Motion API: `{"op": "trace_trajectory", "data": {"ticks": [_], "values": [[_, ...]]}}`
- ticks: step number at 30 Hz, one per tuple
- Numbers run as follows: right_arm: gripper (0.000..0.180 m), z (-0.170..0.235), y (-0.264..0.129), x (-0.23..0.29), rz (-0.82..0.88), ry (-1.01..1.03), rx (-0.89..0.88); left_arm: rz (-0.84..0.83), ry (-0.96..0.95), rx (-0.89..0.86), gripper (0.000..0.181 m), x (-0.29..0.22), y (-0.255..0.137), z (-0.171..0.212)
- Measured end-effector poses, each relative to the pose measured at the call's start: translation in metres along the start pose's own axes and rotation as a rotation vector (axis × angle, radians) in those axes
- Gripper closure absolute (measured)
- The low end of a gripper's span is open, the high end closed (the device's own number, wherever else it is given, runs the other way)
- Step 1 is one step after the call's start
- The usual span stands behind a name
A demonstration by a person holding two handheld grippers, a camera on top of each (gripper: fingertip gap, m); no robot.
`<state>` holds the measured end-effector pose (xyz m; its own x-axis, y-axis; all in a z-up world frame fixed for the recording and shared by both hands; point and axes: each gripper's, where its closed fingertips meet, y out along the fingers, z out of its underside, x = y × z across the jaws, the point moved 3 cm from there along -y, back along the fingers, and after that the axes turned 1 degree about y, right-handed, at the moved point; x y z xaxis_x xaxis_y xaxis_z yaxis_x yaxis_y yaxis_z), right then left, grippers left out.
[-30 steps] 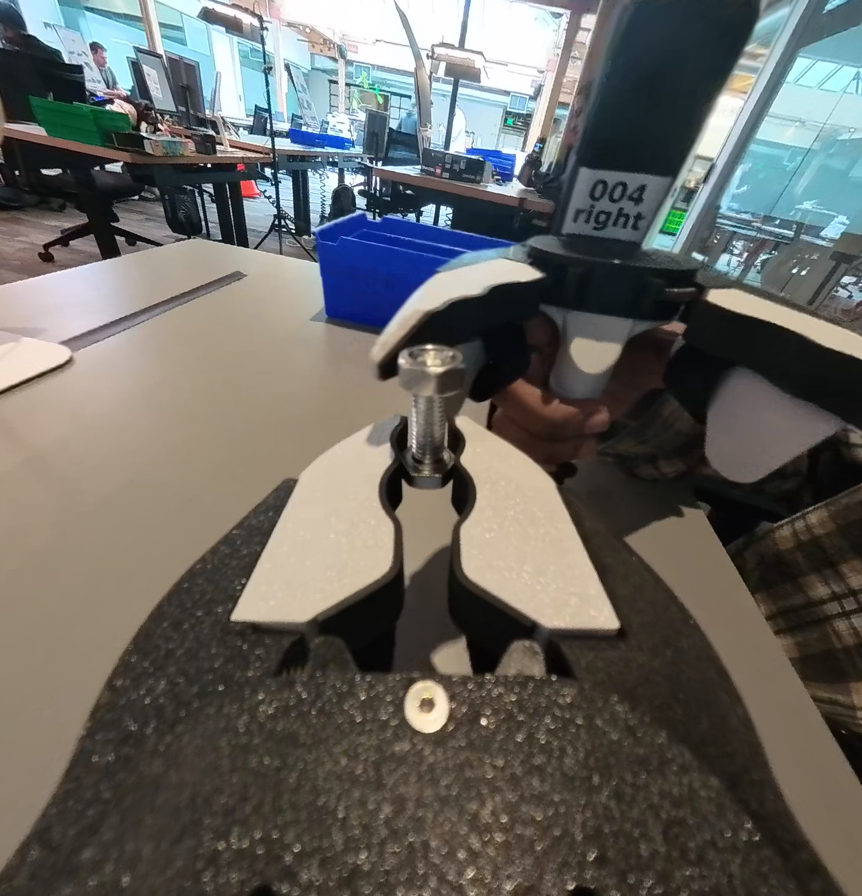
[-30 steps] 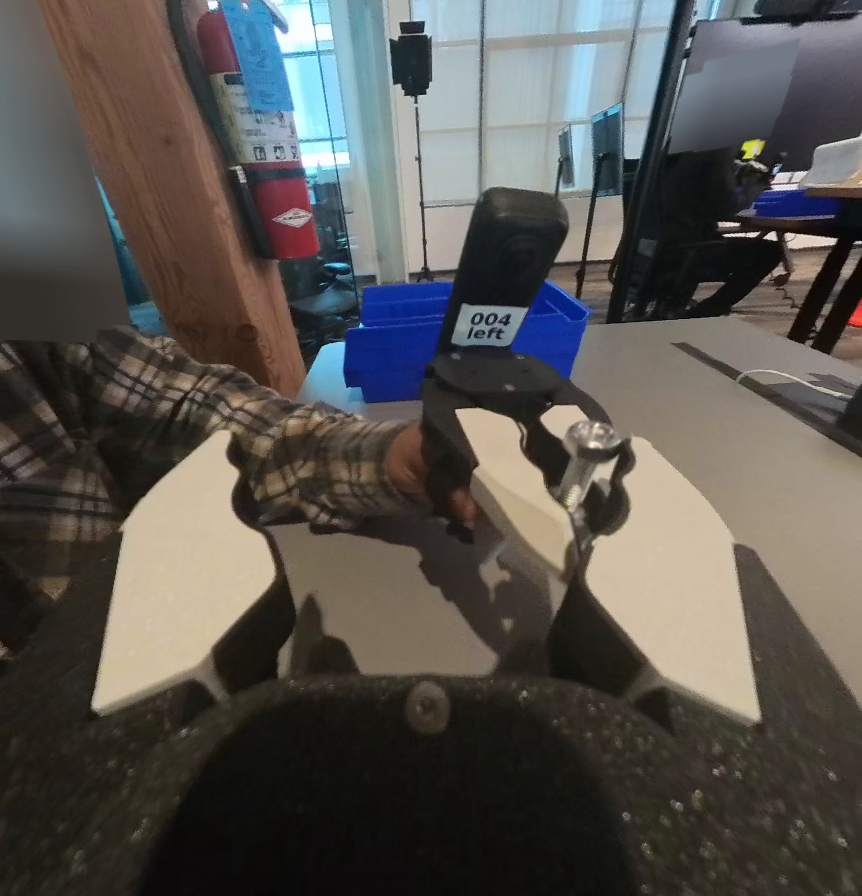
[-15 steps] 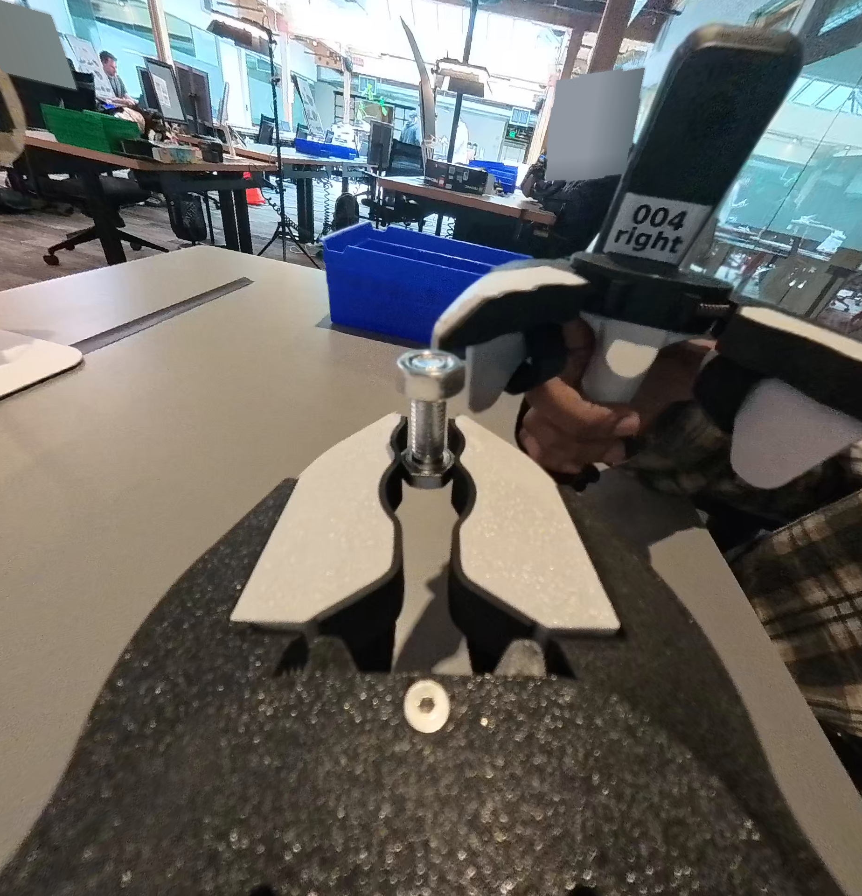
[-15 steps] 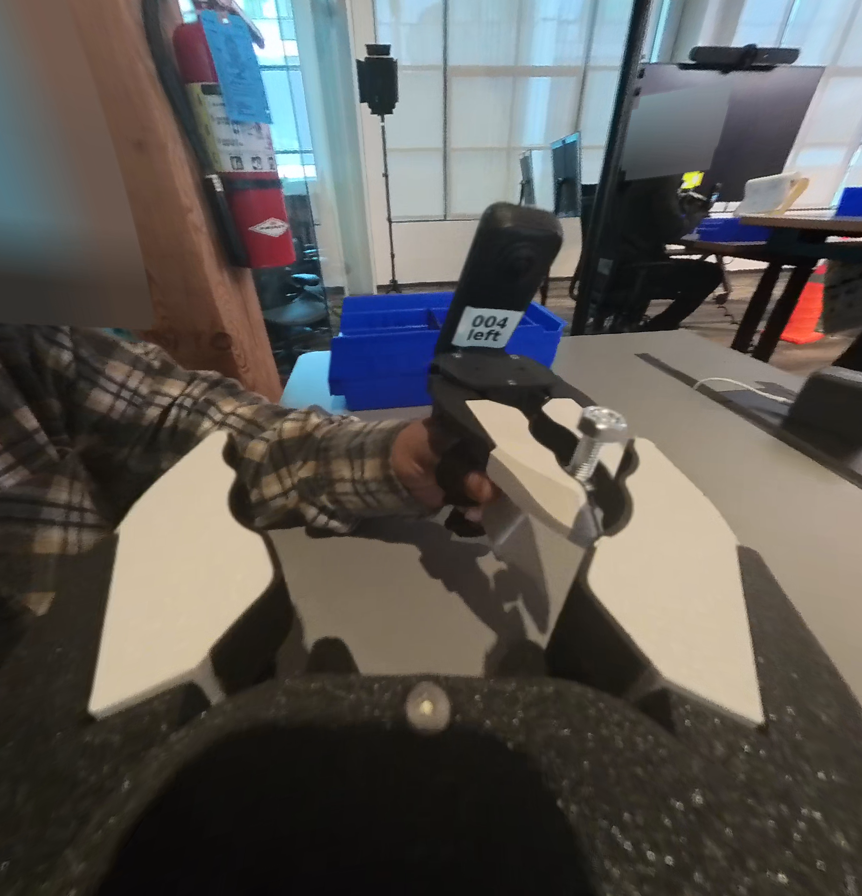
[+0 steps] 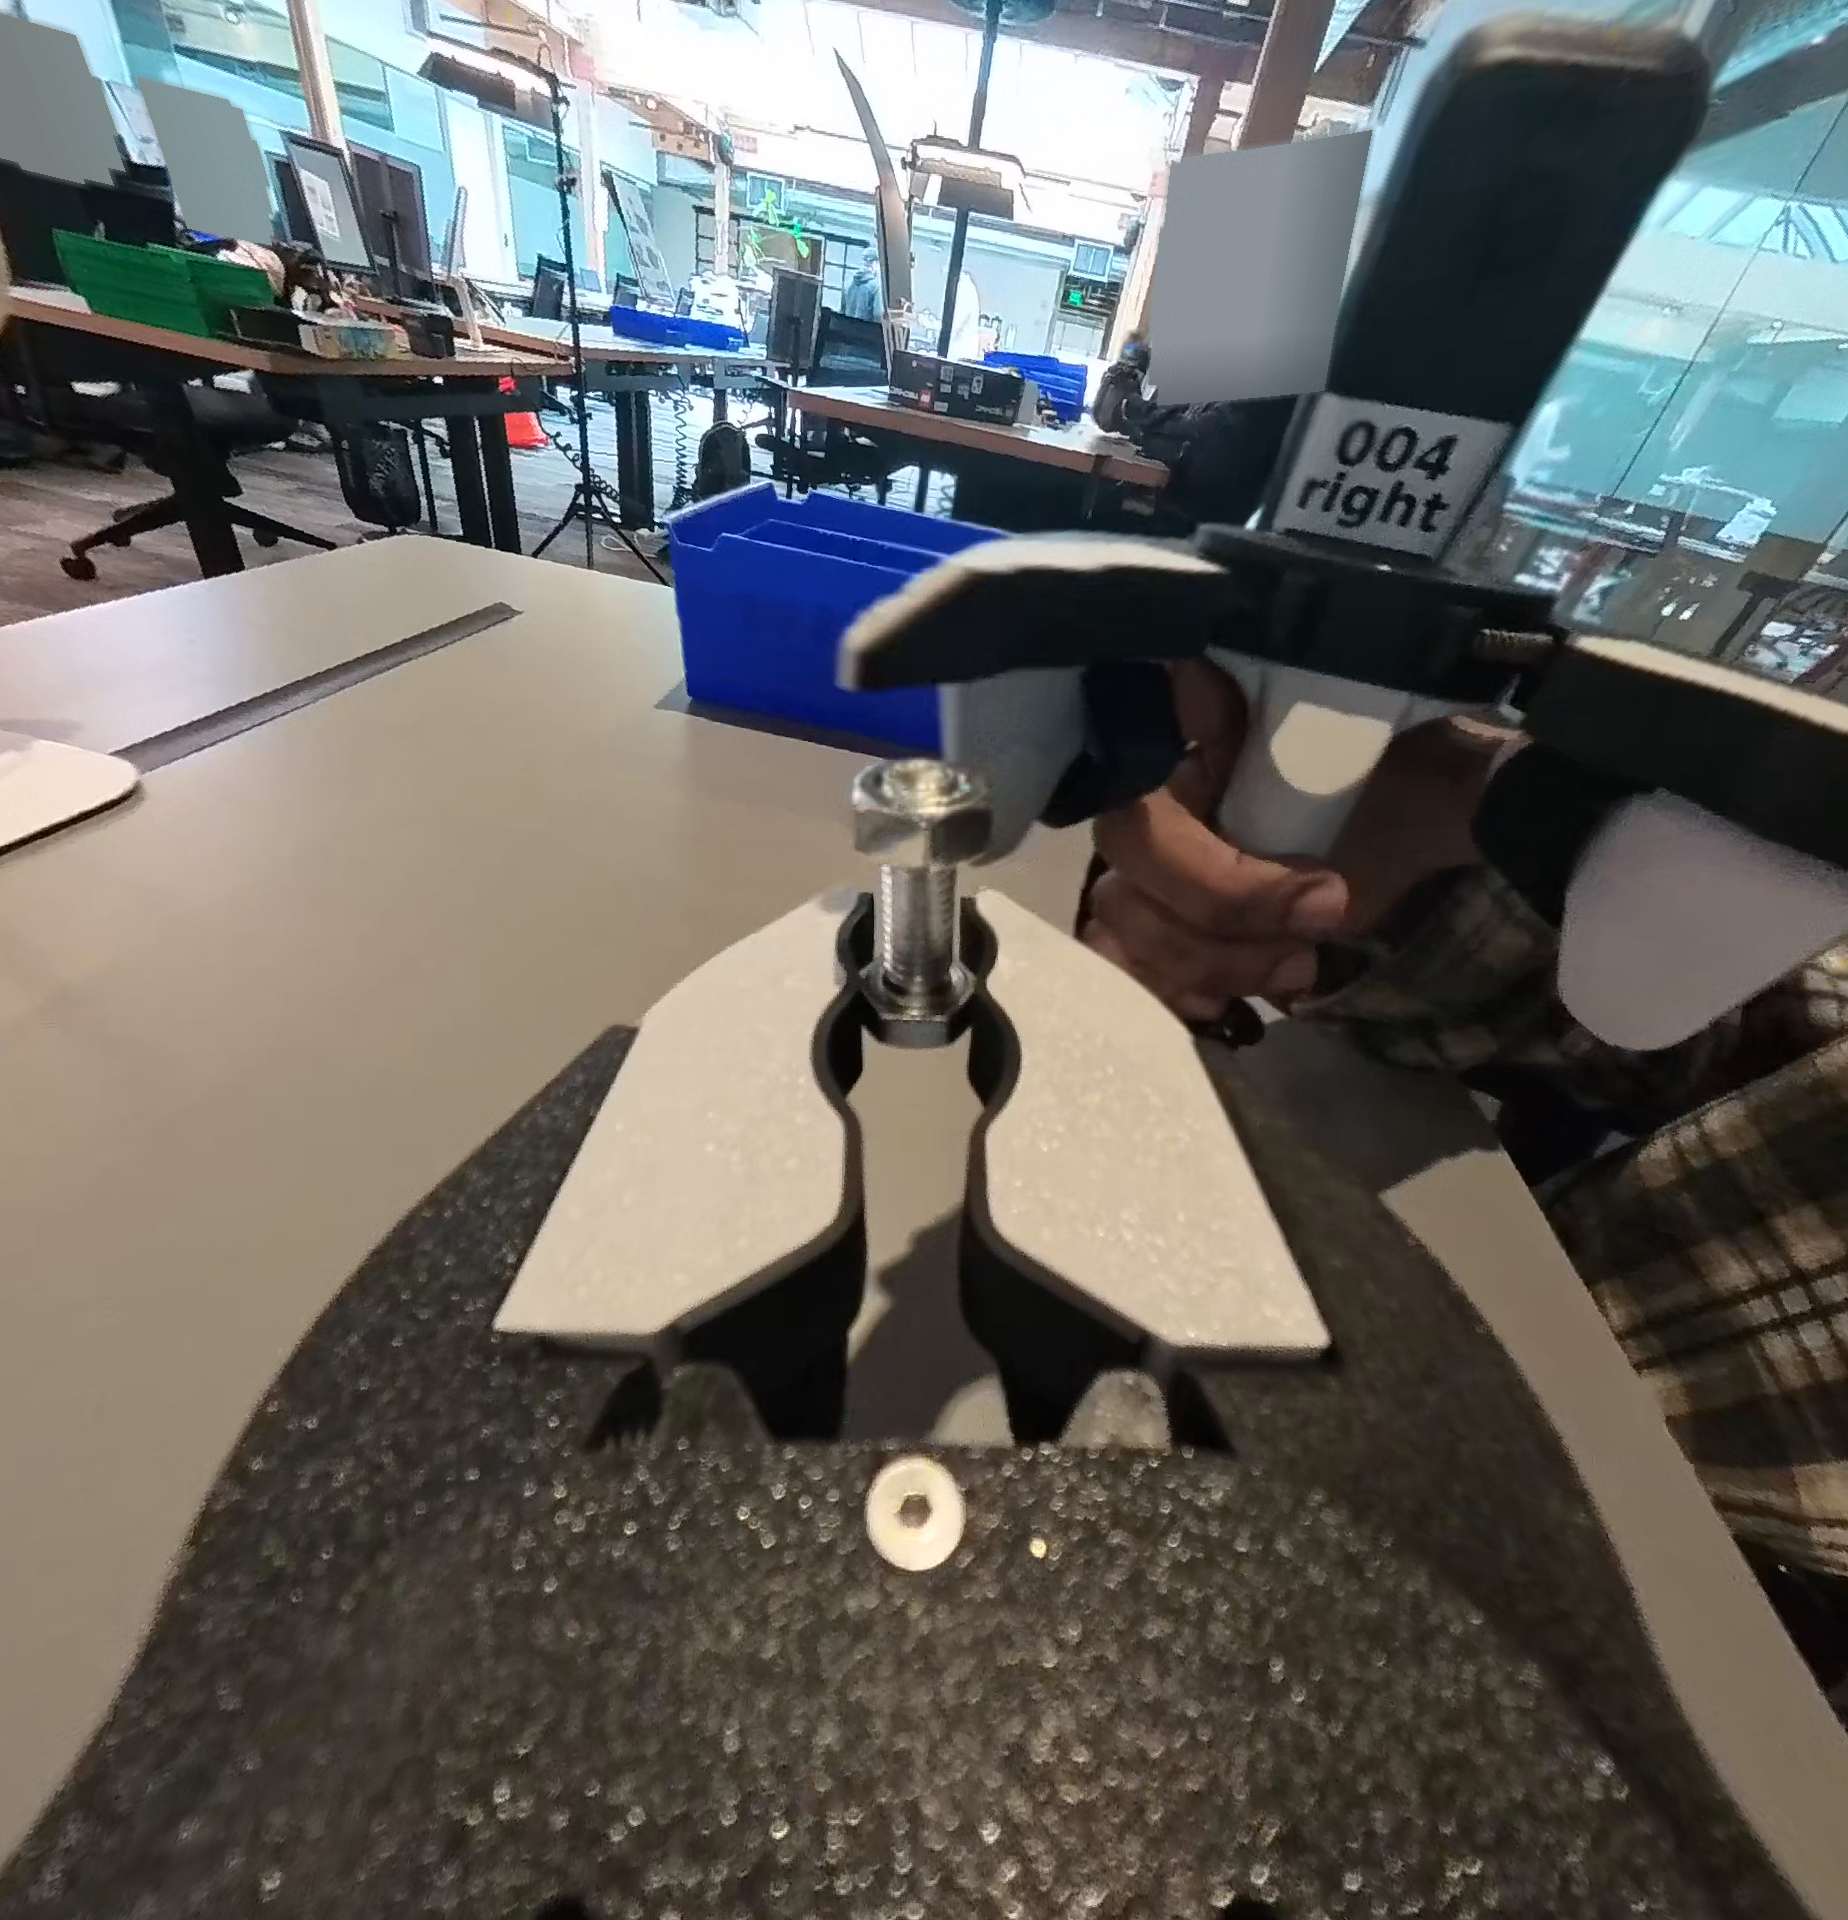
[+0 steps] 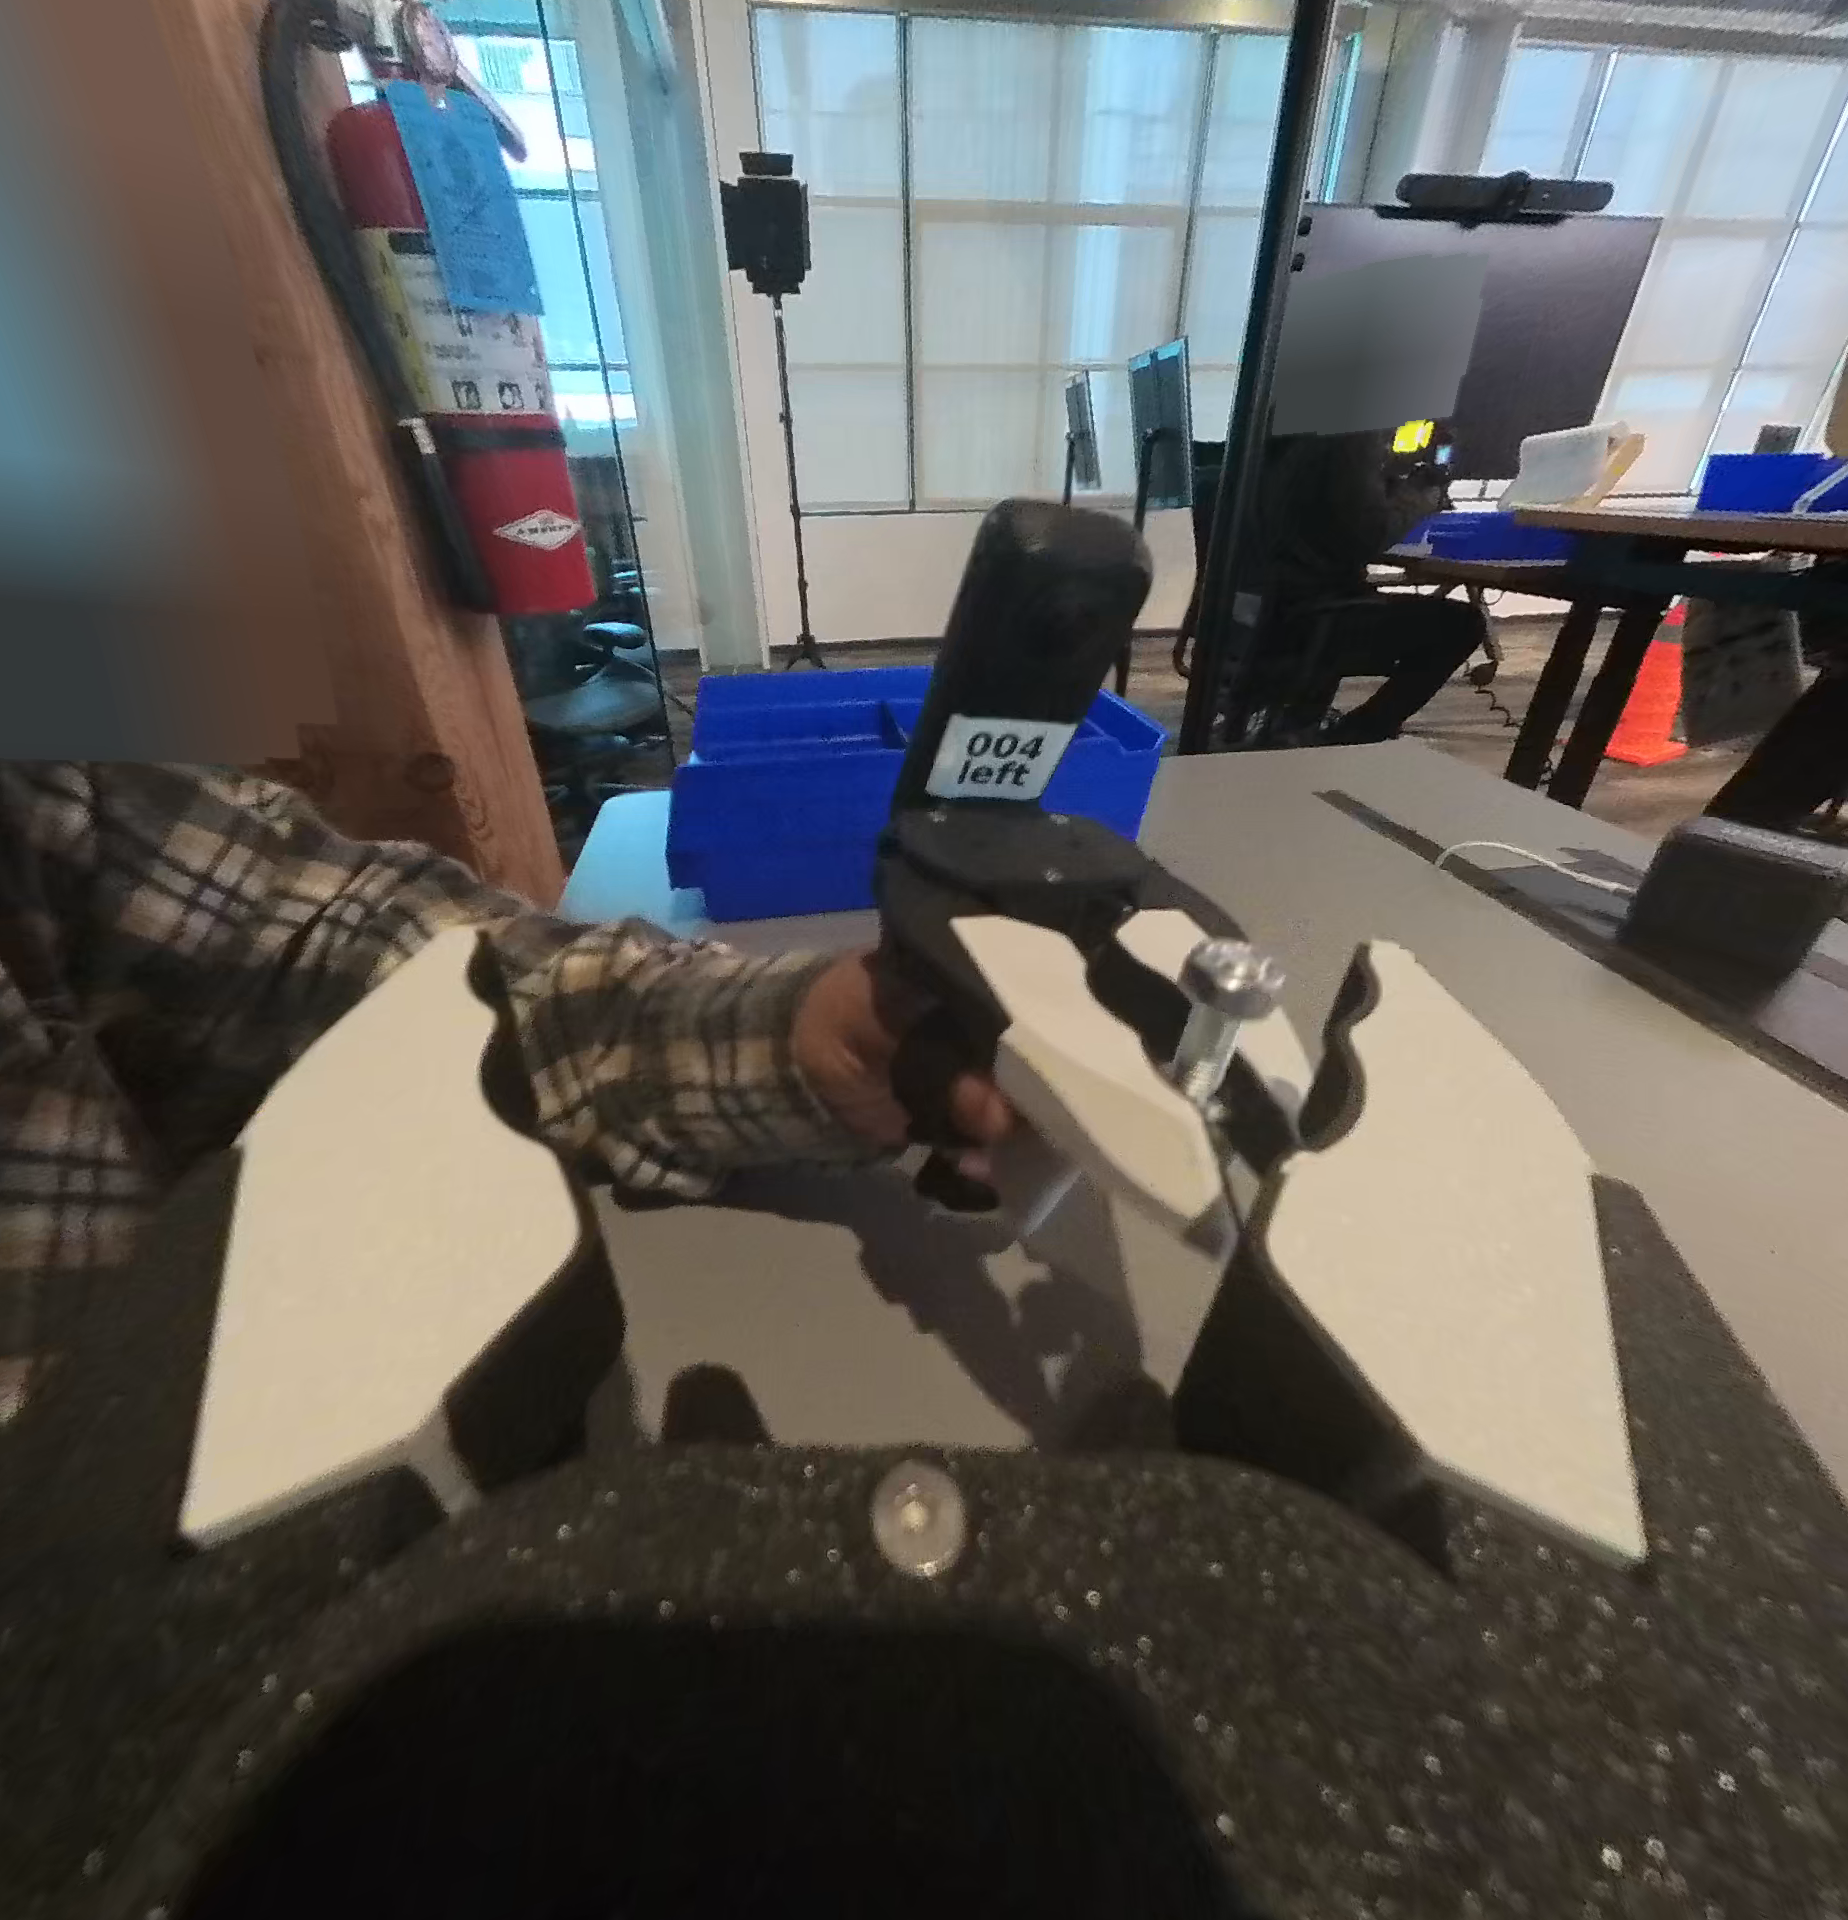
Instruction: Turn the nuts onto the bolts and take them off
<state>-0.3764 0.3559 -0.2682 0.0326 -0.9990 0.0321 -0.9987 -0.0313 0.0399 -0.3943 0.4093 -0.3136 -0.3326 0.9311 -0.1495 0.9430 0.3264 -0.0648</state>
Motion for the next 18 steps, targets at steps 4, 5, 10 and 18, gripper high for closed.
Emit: {"op": "trace_trajectory", "data": {"ticks": [4, 5, 10, 18], "values": [[0.037, 0.007, 0.013, 0.001, -0.057, 0.045, 0.012, 0.006, 0.017, 0.007, 0.166, -0.005, 0.003, 0.0], [0.034, 0.009, 0.013, 0.005, -0.054, 0.048, 0.014, 0.003, 0.017, 0.006, 0.166, -0.004, 0.002, 0.0], [0.037, 0.005, -0.006, 0.011, 0.012, 0.012, -0.017, -0.006, 0.008, 0.002, 0.166, 0.0, -0.001, -0.001], [0.034, 0.007, 0.01, 0.01, -0.016, 0.018, -0.004, 0.001, 0.02, -0.004, 0.166, -0.005, 0.002, -0.002]]}}
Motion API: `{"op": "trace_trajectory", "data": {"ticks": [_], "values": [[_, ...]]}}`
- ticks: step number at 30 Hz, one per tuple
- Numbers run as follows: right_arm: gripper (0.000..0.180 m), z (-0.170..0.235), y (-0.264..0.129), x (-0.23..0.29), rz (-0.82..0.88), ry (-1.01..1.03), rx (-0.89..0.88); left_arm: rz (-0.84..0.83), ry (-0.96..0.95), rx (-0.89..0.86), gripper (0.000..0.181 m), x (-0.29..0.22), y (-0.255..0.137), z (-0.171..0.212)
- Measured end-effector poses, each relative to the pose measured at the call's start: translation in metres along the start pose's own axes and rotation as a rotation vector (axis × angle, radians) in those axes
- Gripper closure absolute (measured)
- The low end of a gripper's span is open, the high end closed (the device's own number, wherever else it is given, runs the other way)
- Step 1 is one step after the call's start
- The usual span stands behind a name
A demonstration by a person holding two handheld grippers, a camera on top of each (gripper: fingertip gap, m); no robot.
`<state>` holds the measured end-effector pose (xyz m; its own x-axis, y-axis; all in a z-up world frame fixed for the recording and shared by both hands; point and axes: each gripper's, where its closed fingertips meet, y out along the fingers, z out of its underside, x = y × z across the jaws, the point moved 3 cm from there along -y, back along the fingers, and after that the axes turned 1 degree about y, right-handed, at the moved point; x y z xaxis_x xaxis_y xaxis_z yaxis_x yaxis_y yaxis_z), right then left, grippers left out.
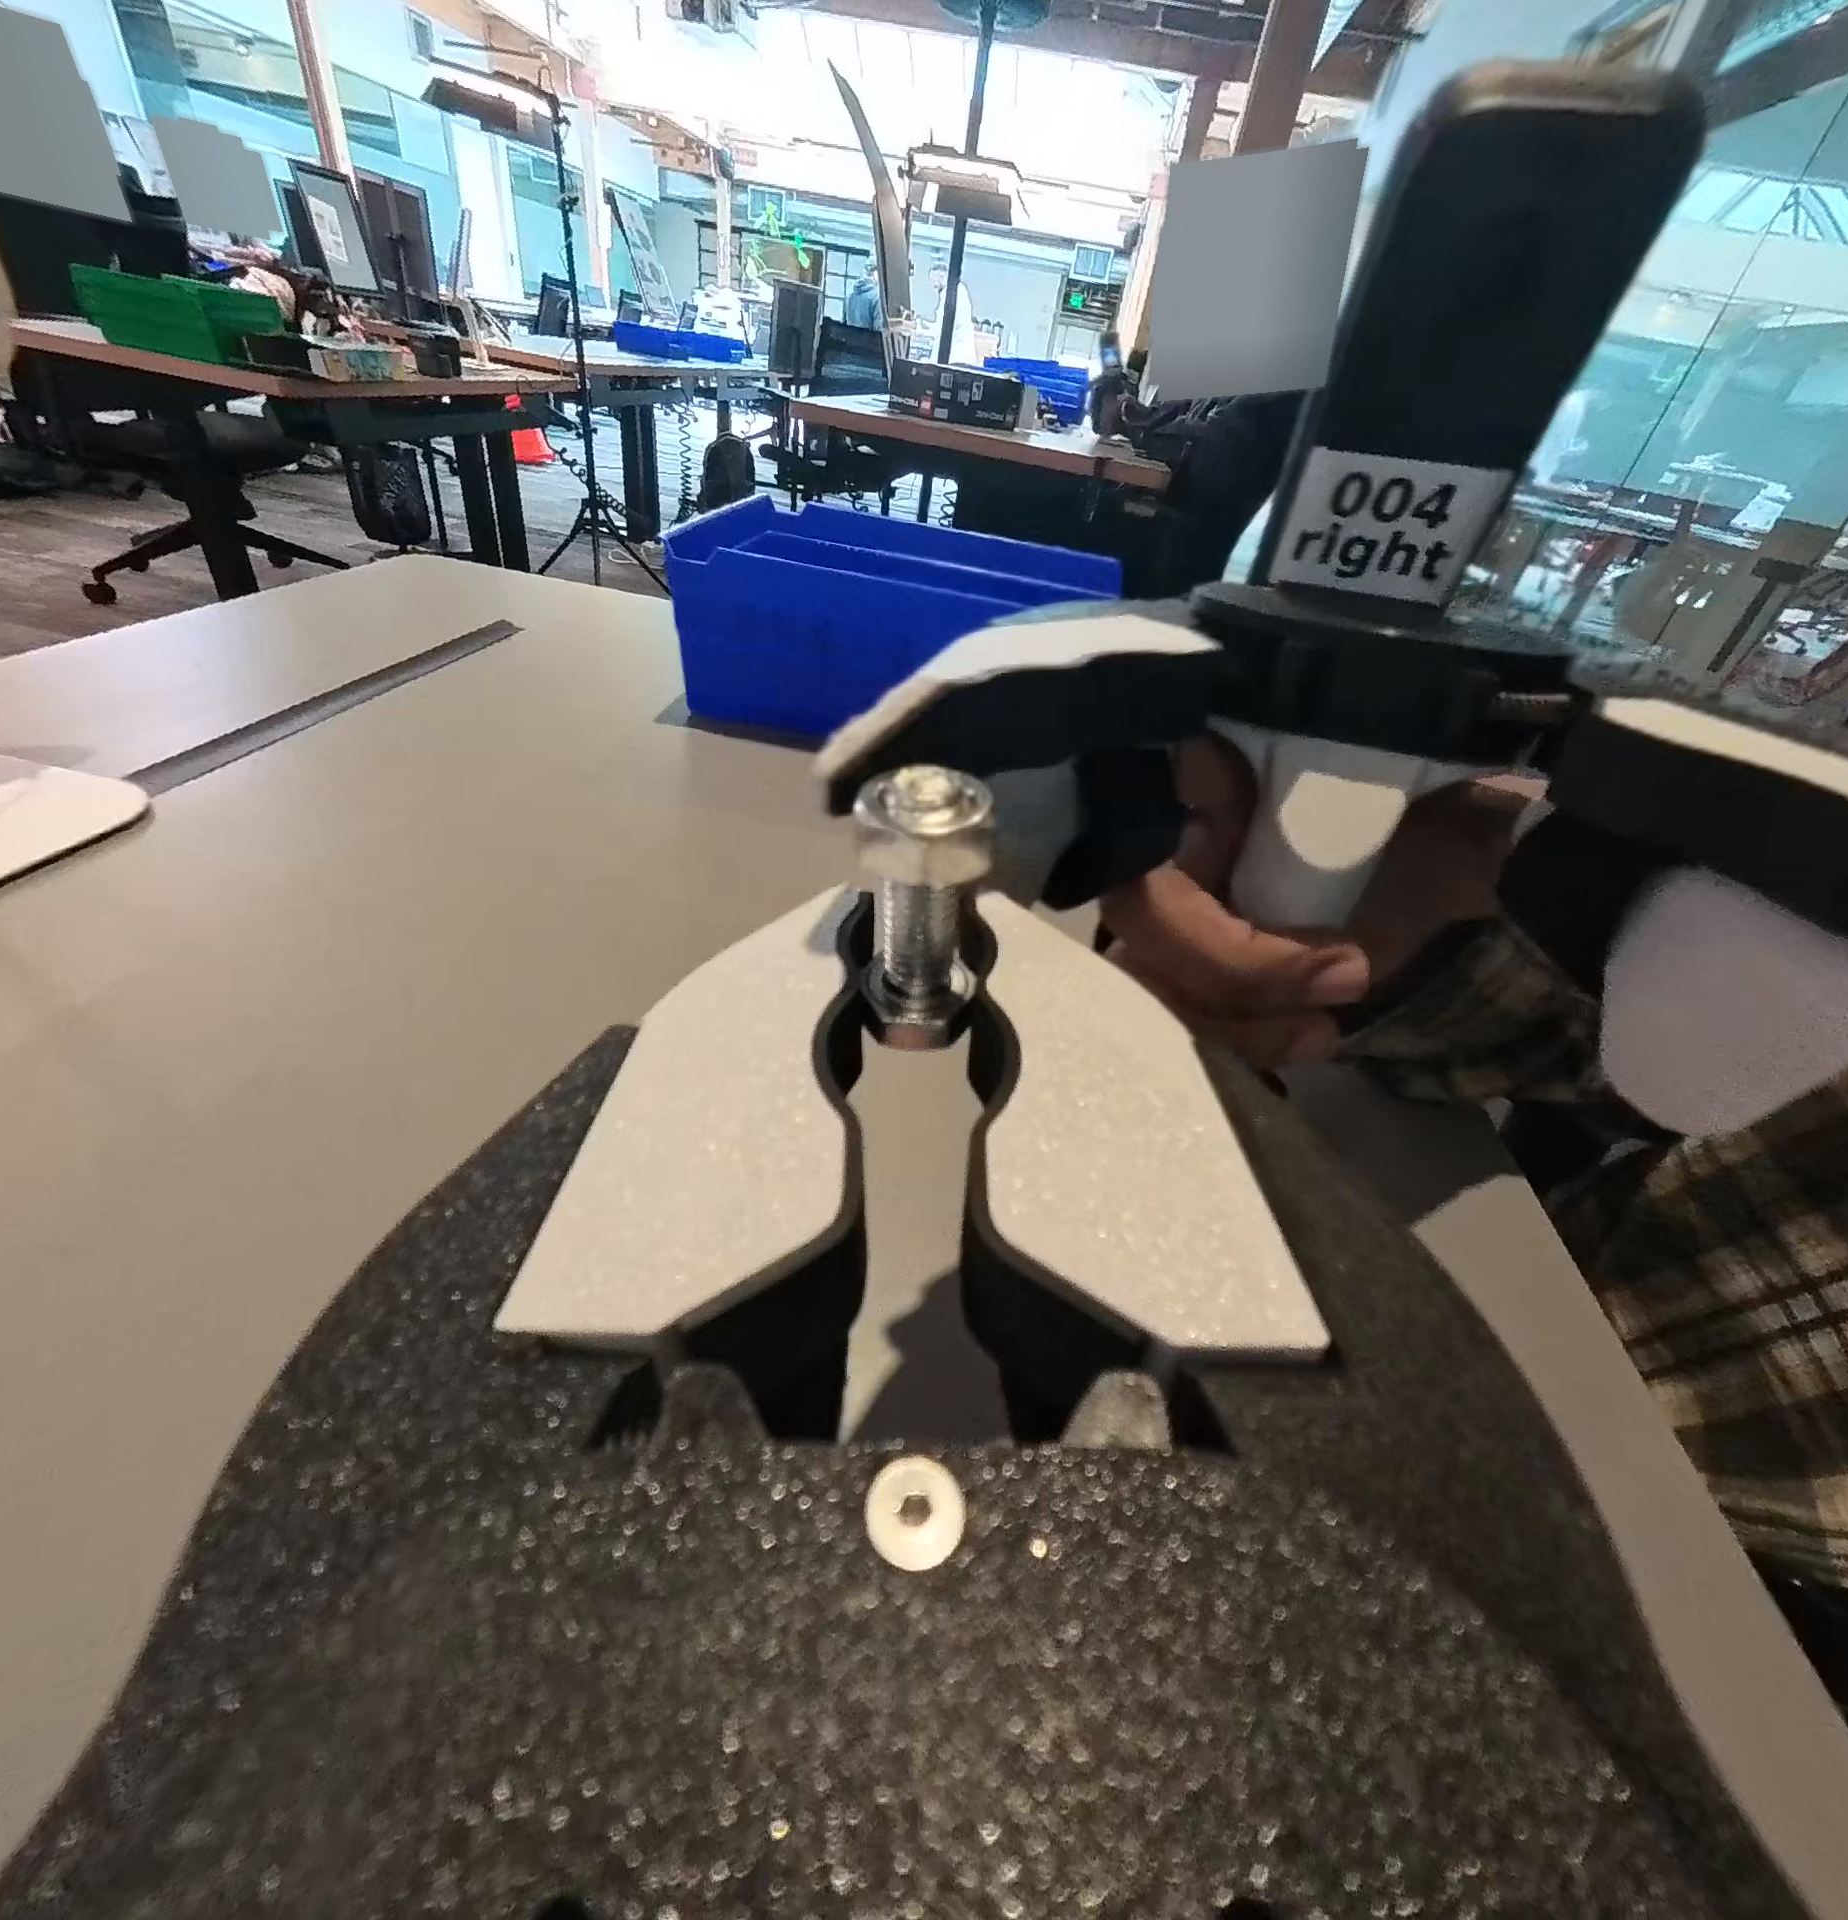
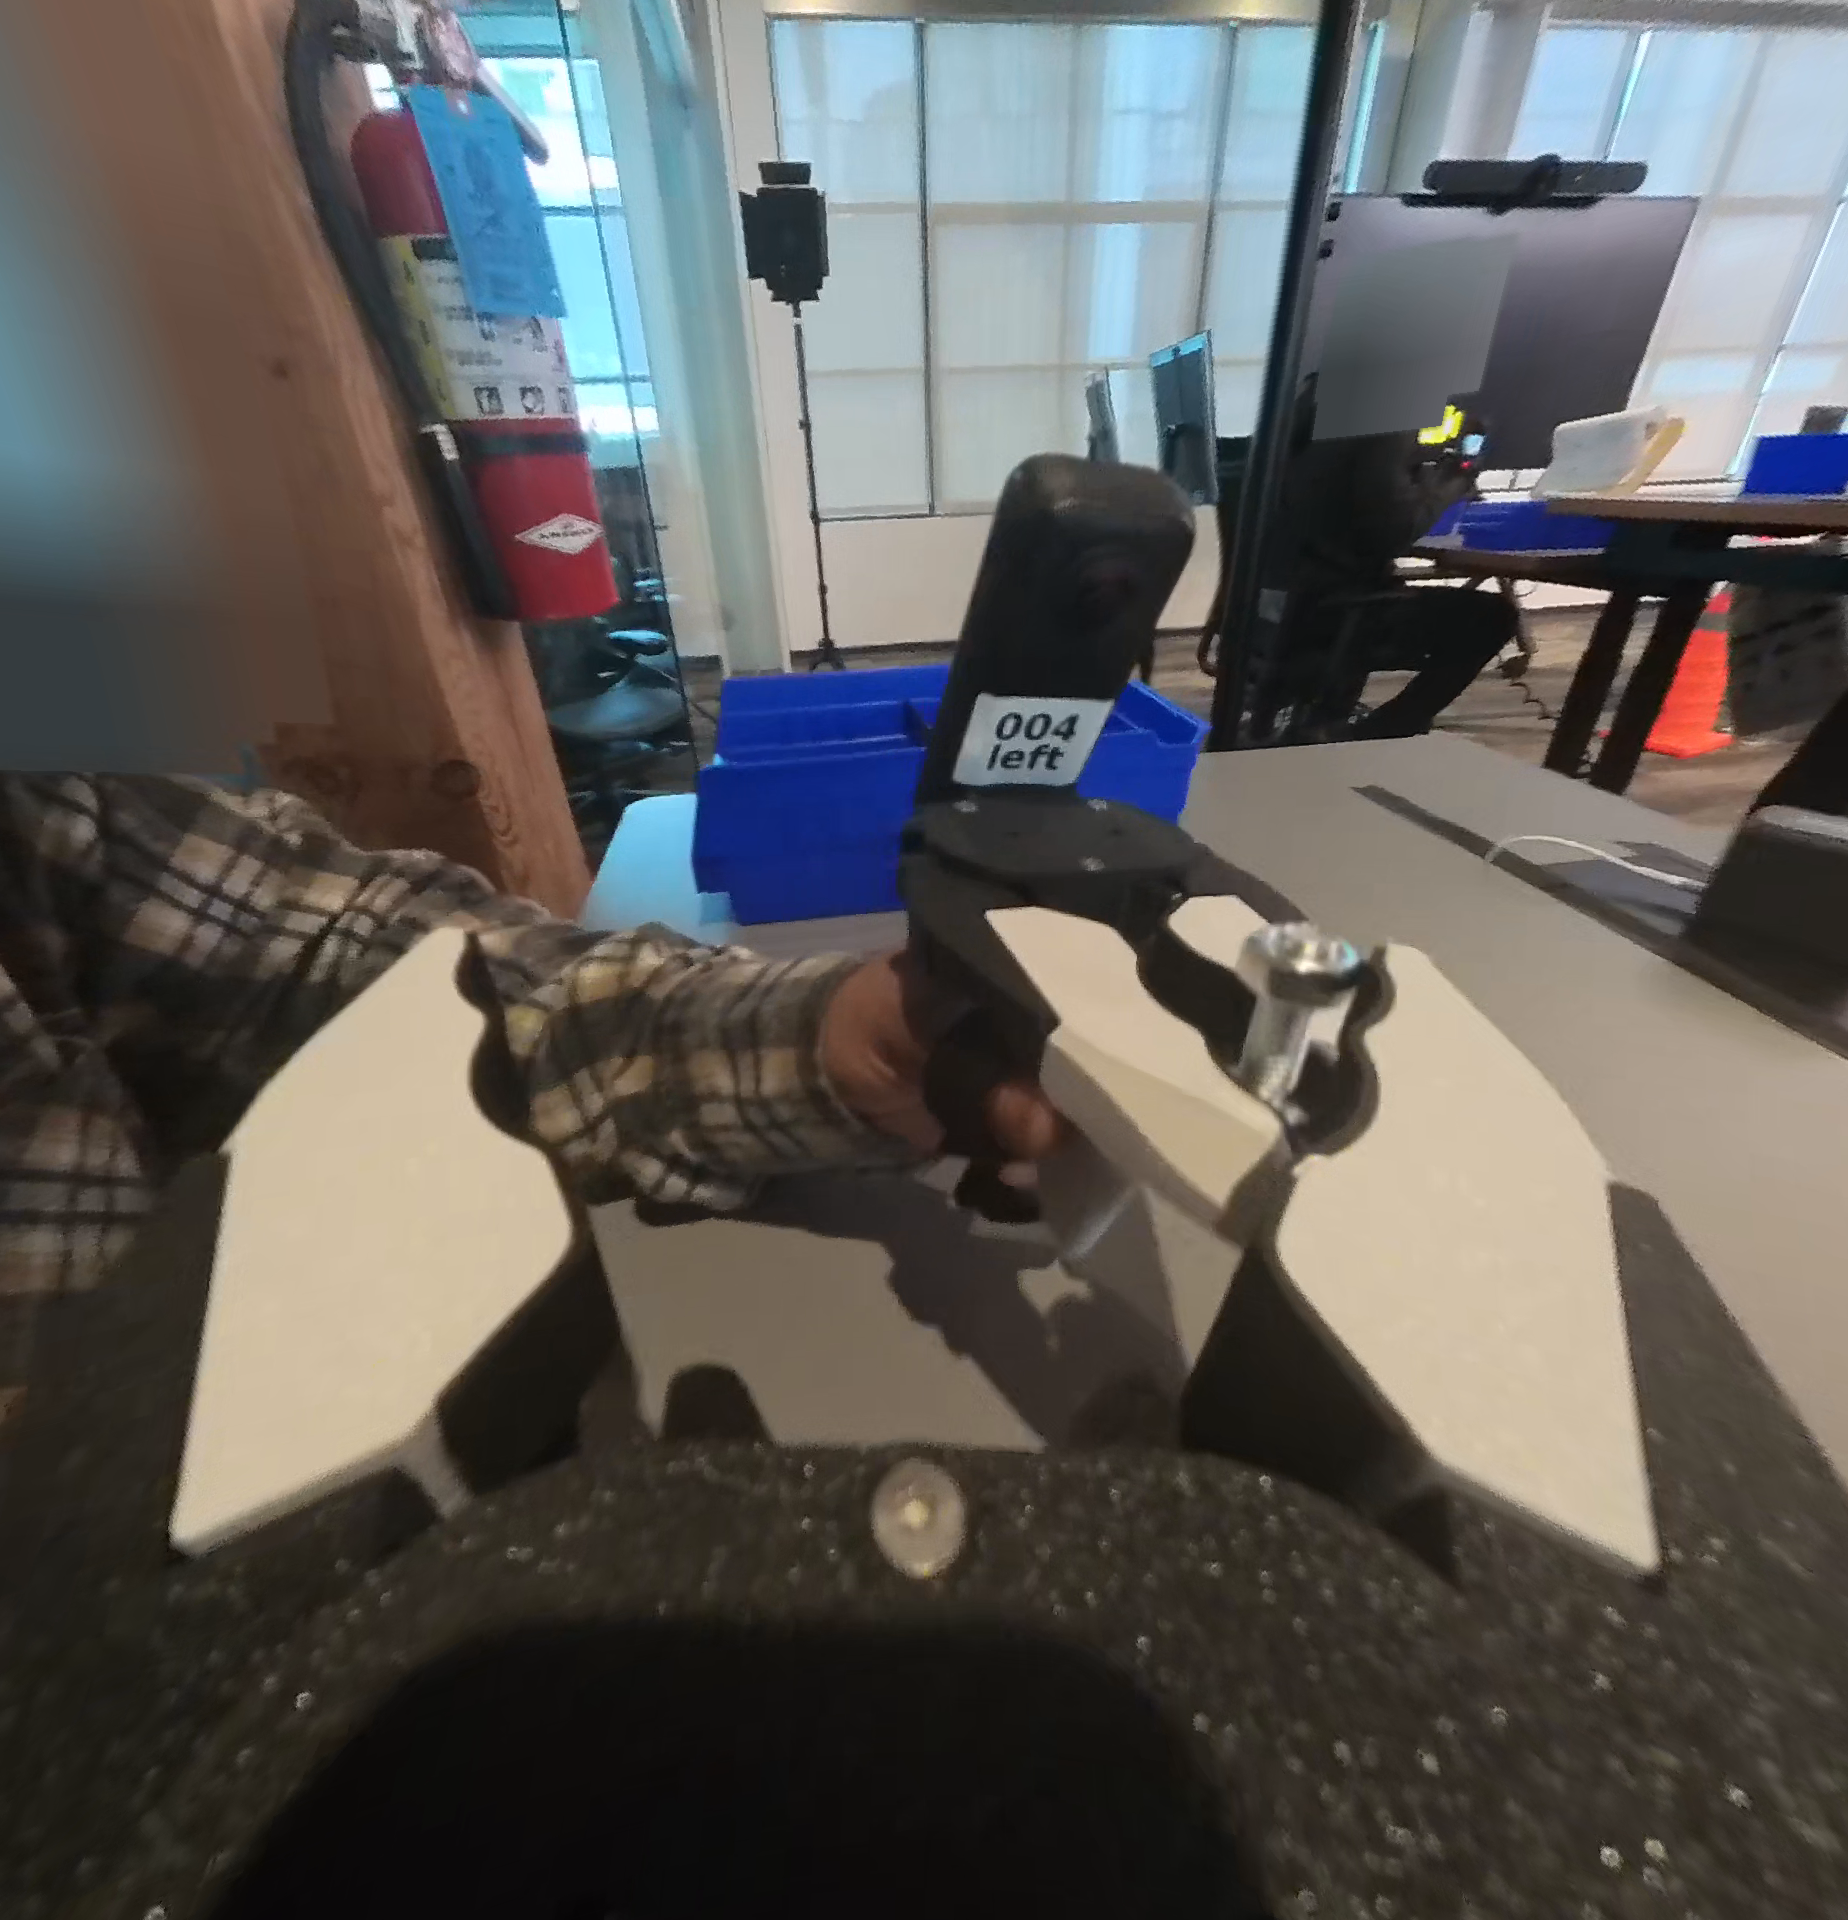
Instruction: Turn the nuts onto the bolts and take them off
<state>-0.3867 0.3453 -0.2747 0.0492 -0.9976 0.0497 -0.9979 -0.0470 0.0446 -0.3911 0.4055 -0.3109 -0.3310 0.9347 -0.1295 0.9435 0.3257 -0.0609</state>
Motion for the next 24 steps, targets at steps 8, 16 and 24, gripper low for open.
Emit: {"op": "trace_trajectory", "data": {"ticks": [8, 16, 24], "values": [[0.035, -0.004, 0.001, -0.01, 0.036, -0.022, 0.004, 0.006, 0.001, 0.0, 0.166, -0.001, 0.0, -0.001], [0.037, -0.002, -0.014, -0.003, 0.082, -0.049, -0.011, -0.005, -0.011, -0.003, 0.166, 0.004, -0.003, -0.001], [0.034, 0.003, 0.002, 0.001, 0.04, -0.052, 0.017, -0.008, 0.001, -0.003, 0.166, 0.001, -0.002, -0.002]]}}
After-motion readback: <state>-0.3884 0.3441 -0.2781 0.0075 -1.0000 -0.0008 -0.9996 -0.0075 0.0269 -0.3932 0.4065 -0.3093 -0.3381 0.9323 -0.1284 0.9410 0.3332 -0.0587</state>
